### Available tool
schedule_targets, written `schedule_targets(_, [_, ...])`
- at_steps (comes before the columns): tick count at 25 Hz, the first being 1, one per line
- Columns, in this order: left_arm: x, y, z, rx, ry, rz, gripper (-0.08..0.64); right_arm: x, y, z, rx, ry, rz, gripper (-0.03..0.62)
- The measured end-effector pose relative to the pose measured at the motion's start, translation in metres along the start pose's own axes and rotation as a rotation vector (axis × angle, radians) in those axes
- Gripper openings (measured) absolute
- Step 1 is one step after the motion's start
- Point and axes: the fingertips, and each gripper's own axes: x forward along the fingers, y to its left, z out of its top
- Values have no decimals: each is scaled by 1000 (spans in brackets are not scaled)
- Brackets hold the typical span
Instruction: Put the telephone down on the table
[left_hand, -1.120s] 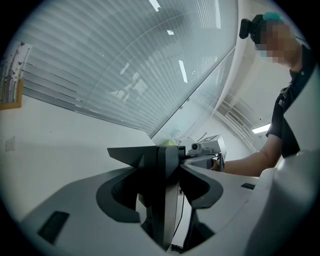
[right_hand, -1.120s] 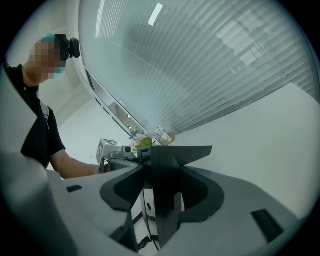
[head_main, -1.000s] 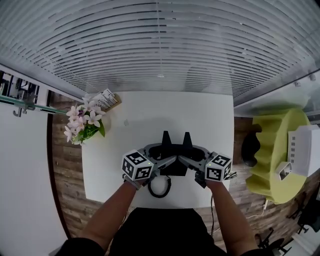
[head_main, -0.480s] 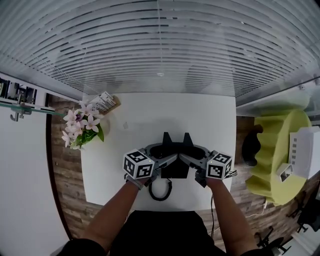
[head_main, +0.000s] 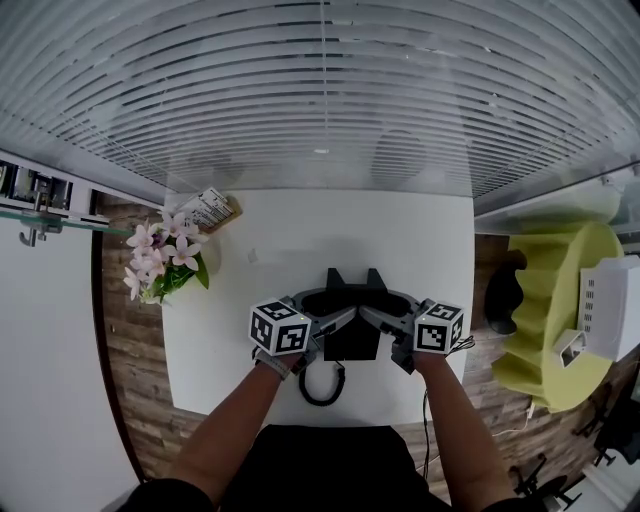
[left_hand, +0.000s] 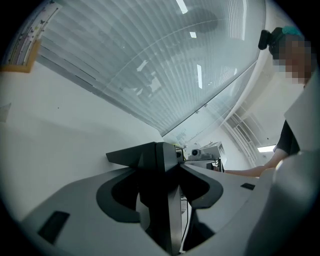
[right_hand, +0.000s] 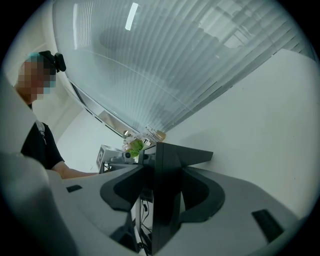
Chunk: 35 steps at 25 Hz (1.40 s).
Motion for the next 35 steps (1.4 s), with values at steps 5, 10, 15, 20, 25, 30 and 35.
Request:
schedule_targets(5, [2, 5, -6, -17, 13, -7, 247, 1, -3, 0, 11, 2, 9, 229])
schedule_targets(10, [2, 2, 1, -35, -9, -36, 244, 2, -3, 0, 22, 0, 20, 230])
schedule_targets(15, [2, 2, 0, -39, -6, -37, 242, 2, -3, 0, 28, -5, 23, 229])
schedule_targets(20, [1, 6, -6, -26, -7, 41, 250, 1, -6, 0, 35, -6, 1, 238])
schedule_targets(25, [-5, 5, -6, 14, 3, 142, 281, -2, -8, 0, -3, -2, -76, 272])
schedule_targets(30, [-20, -2, -1, 69, -30, 227, 310, -17, -4, 7, -109, 0, -172, 284])
schedule_targets(35, [-40, -26, 15, 173, -86, 271, 310, -37, 15, 20, -240, -39, -249, 284])
